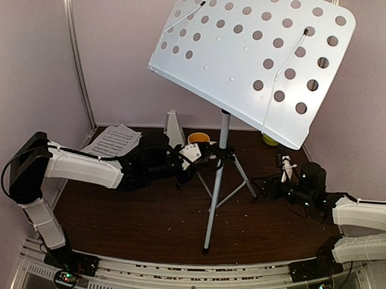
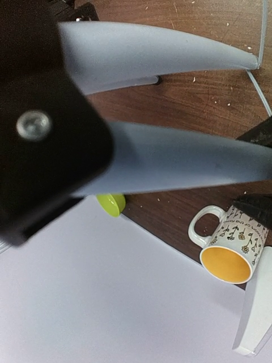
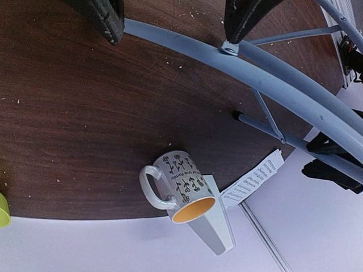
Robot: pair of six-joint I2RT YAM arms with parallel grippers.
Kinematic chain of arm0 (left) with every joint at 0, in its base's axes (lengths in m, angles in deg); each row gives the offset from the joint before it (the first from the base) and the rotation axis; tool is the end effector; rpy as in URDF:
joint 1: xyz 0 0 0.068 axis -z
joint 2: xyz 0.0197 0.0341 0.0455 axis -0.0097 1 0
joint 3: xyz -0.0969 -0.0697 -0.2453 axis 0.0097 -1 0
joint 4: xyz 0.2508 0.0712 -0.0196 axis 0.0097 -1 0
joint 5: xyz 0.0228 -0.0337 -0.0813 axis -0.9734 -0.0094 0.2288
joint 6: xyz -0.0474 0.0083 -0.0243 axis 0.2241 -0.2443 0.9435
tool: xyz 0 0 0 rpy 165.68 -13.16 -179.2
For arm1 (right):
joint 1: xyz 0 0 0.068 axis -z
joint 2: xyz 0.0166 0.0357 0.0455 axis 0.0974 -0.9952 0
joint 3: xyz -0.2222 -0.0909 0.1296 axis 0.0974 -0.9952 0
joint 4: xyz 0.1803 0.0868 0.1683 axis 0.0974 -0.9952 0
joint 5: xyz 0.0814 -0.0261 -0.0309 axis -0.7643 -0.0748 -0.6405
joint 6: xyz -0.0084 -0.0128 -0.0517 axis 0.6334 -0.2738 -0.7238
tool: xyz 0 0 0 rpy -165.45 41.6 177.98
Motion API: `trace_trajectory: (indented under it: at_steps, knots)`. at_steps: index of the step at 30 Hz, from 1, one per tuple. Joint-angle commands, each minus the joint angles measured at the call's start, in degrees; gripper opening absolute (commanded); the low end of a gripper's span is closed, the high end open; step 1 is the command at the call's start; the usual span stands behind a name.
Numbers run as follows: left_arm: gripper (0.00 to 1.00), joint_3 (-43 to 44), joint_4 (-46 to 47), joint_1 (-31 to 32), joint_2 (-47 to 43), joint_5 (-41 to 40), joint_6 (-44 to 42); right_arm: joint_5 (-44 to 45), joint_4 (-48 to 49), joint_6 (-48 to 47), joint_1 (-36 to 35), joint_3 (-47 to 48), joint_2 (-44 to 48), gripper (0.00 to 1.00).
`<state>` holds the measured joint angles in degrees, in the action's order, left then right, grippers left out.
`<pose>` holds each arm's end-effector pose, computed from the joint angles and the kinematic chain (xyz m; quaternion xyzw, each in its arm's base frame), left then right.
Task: Set up the instrument practice props
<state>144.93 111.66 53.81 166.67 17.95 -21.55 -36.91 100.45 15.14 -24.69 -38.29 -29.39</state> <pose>0.2323 -0.3149 0.2381 0.4906 0.6116 -0.1949 0.5892 0.1788 0.1167 0.1971 -0.1525 0.7870 0.3638 0.4743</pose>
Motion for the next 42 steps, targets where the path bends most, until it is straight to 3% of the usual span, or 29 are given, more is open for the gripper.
trace_trajectory:
  at_steps: [1, 16, 28, 42]
  knots:
    - [0.25, -0.51, 3.66, -1.05, -0.94, -3.06, 0.29, 3.50, -1.24, 3.83, -1.21, -1.79, -0.43, 0.59]
    - [0.19, -1.37, 4.37, -1.05, -1.68, -5.28, -0.41, 11.36, -5.09, 2.22, -4.09, 1.80, -8.92, 0.50]
    - [0.14, -3.14, 5.77, -1.05, -2.28, -8.43, -1.45, 15.67, -3.75, 0.09, -3.67, 13.43, -21.79, 0.43]
    - [0.14, -4.83, 6.60, -1.05, -2.92, -12.45, -0.13, 12.86, -5.73, -1.78, -0.64, 29.89, -35.21, 0.41]
